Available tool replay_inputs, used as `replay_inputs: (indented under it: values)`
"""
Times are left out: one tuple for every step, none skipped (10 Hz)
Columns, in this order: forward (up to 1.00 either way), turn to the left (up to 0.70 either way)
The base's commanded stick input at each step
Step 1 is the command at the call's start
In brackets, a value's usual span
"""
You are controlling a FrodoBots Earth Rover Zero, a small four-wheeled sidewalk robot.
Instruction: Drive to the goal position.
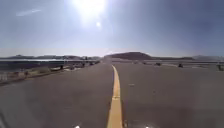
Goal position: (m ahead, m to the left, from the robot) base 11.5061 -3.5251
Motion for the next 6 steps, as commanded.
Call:
replay_inputs:
  values:
    - [0.0, 0.0]
    - [0.0, 0.0]
    - [0.0, 0.0]
    - [0.0, 0.0]
    - [0.7, -0.35]
    - [0.7, -0.35]
